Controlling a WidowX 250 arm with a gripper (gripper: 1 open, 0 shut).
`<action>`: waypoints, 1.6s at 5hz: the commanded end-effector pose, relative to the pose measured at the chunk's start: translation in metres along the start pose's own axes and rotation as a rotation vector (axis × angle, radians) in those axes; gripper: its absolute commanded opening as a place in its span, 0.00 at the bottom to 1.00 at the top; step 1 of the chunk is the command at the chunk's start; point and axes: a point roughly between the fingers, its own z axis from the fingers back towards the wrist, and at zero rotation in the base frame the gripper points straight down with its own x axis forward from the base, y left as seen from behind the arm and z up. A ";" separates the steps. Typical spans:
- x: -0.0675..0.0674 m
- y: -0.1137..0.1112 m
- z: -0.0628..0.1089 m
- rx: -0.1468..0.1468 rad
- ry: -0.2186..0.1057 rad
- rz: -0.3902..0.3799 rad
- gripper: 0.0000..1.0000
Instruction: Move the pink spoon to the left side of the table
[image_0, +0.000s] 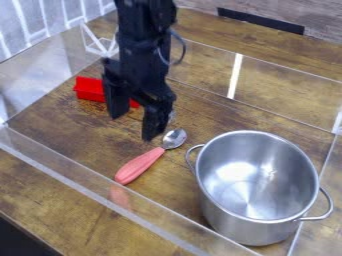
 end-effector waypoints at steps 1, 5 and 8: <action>0.004 -0.001 -0.009 -0.012 -0.022 -0.008 1.00; 0.013 -0.004 -0.032 -0.041 0.058 -0.021 1.00; 0.014 0.000 -0.035 -0.080 0.082 -0.002 1.00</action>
